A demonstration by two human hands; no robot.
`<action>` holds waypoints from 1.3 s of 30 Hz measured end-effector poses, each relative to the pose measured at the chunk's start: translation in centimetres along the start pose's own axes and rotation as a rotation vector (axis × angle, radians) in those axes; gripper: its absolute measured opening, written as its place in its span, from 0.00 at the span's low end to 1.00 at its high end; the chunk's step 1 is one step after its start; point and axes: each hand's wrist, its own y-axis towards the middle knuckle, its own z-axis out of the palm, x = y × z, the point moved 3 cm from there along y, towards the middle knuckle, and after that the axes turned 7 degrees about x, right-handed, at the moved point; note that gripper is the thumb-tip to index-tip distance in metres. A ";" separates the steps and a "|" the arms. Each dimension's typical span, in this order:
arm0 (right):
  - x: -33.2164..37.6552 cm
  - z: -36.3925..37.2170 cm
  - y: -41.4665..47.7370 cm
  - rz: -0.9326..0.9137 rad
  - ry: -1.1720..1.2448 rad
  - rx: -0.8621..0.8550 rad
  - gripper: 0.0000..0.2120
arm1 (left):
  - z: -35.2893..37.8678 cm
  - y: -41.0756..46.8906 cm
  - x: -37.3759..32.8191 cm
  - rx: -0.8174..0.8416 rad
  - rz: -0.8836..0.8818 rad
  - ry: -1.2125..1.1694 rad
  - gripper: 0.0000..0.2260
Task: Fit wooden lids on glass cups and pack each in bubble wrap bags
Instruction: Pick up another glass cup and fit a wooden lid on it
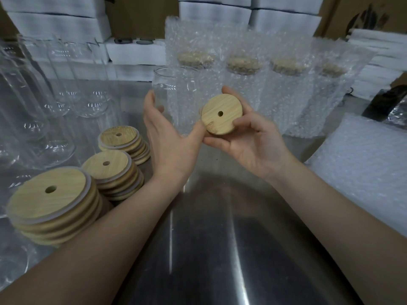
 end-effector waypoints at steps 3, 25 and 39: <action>0.2 -0.1 0.0 0.010 -0.041 0.016 0.30 | 0.0 0.0 0.0 0.000 0.002 -0.003 0.44; -0.5 -0.8 -0.2 0.034 -0.387 -0.360 0.48 | 0.1 -0.1 0.1 0.014 -0.002 0.026 0.41; -0.8 -1.3 -0.5 0.044 -0.335 -0.415 0.29 | 0.2 -0.1 0.1 0.012 0.005 0.034 0.41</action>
